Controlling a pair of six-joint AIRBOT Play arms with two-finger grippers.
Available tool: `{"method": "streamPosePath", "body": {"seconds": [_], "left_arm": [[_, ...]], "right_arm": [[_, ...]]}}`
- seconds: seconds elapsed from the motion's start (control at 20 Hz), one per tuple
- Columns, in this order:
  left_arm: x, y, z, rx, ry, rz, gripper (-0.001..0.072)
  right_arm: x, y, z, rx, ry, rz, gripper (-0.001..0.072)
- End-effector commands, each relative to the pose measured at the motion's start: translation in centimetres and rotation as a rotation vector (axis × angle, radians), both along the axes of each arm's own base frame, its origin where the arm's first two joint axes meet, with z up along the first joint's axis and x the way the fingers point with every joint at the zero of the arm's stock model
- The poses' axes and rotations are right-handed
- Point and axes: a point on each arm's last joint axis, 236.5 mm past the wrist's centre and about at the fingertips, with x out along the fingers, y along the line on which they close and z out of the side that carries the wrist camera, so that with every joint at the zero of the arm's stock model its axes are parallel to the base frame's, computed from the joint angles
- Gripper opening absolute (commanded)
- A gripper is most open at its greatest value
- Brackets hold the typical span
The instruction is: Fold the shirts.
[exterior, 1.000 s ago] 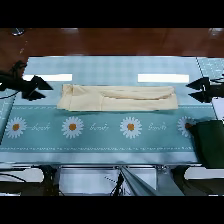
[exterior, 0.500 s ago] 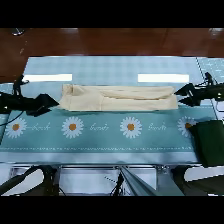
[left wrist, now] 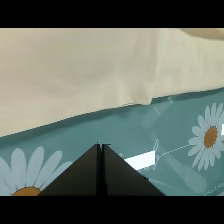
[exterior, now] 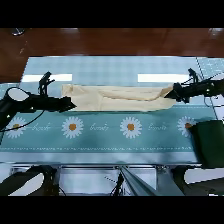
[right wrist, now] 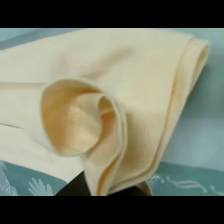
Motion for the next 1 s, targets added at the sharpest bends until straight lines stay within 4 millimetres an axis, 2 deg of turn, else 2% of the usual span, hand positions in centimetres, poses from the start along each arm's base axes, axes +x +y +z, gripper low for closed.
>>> {"method": "streamPosePath", "body": {"seconds": [0.0, 0.1, 0.2, 0.3, 0.45, 0.6, 0.75, 0.95], "left_arm": [[0.1, -3.3, 1.1, -0.046, -0.036, -0.038, 0.0025], [0.0, -5.5, 1.5, -0.039, -0.074, -0.092, 0.0023], [0.5, -8.4, 2.0, -0.034, -0.119, -0.147, 0.0023], [0.7, -12.3, 2.0, -0.041, -0.126, -0.217, 0.0022], [1.0, -19.2, 0.9, -0.058, -0.096, -0.325, 0.0022], [1.2, -26.5, -0.5, -0.09, -0.044, -0.392, 0.0022], [-1.0, -32.6, -1.9, -0.113, 0.02, -0.483, 0.0022], [-6.6, -38.8, -3.2, -0.163, 0.093, -0.604, 0.0022]], "right_arm": [[-2.4, -1.0, 4.9, -0.109, -0.071, 0.086, 0.0022], [-4.6, -1.5, 8.1, -0.197, -0.122, 0.108, 0.0022], [-6.7, -0.7, 11.3, -0.235, -0.206, 0.097, 0.0022], [-9.2, 0.5, 13.9, -0.244, -0.273, 0.06, 0.0022], [-12.4, 2.1, 16.2, -0.251, -0.342, 0.016, 0.0022], [-14.6, 3.1, 17.4, -0.248, -0.372, 0.002, 0.0022], [-15.4, 3.4, 18.0, -0.251, -0.387, 0.002, 0.0022], [-15.5, 3.5, 17.9, -0.248, -0.381, 0.006, 0.0022]]}}
